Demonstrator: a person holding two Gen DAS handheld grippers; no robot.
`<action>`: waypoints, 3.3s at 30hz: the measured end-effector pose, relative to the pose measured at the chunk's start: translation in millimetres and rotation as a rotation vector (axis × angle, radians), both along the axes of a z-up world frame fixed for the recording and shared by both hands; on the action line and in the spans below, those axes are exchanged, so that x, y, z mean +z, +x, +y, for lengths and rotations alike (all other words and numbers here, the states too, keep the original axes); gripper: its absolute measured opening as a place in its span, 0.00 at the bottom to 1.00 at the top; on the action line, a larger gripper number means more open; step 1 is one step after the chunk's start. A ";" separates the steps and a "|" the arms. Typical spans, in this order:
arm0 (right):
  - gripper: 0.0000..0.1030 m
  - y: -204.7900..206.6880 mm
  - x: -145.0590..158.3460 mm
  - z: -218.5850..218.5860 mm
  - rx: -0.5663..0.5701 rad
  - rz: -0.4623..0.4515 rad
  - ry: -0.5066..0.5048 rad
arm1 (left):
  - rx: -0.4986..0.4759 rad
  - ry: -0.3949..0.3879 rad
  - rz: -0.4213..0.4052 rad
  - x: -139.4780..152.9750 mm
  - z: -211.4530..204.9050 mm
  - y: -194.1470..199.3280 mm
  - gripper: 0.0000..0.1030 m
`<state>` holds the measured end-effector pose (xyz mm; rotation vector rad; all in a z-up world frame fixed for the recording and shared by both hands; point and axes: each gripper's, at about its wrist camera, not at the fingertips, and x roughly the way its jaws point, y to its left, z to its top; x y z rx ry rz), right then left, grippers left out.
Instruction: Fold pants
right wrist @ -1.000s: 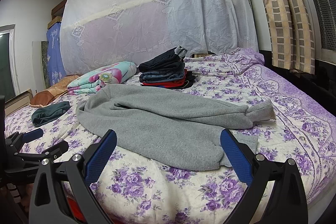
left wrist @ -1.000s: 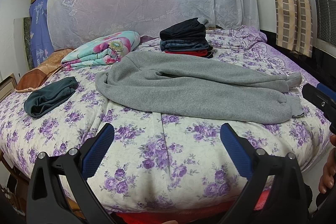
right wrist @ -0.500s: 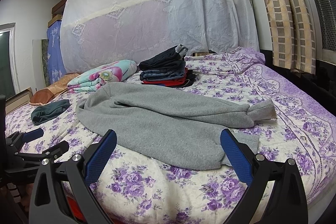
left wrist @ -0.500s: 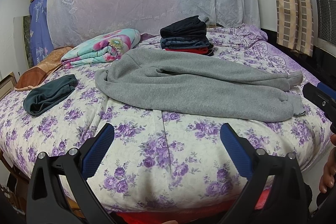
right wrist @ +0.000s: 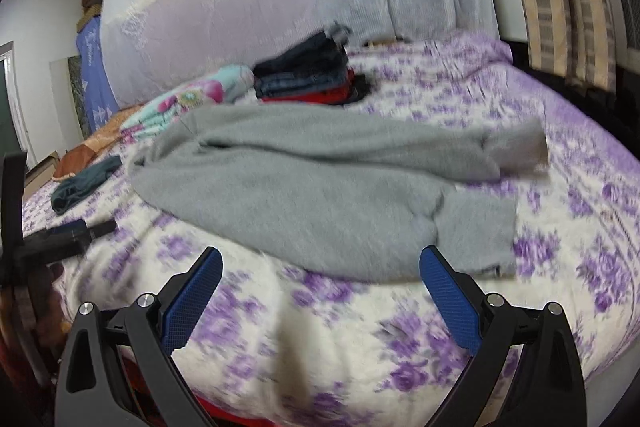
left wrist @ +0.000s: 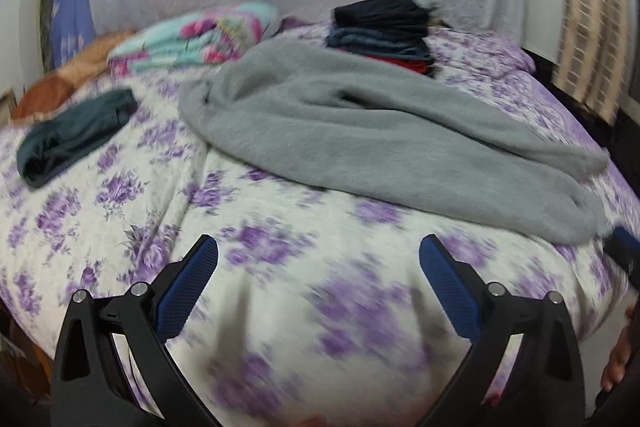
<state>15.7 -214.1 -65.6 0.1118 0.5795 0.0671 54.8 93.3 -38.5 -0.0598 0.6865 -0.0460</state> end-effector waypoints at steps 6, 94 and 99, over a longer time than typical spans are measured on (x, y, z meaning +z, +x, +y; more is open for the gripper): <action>0.97 -5.6 -19.9 -41.9 -0.052 0.062 0.067 | 0.063 -0.115 0.075 -7.5 49.5 53.6 0.96; 0.23 174.4 81.9 -199.1 -0.074 -0.109 0.184 | 0.012 -0.373 0.301 -13.3 104.2 258.0 0.75; 0.66 190.8 20.8 -295.3 -0.345 0.214 0.303 | 0.005 -0.398 0.302 -15.0 107.9 259.4 0.75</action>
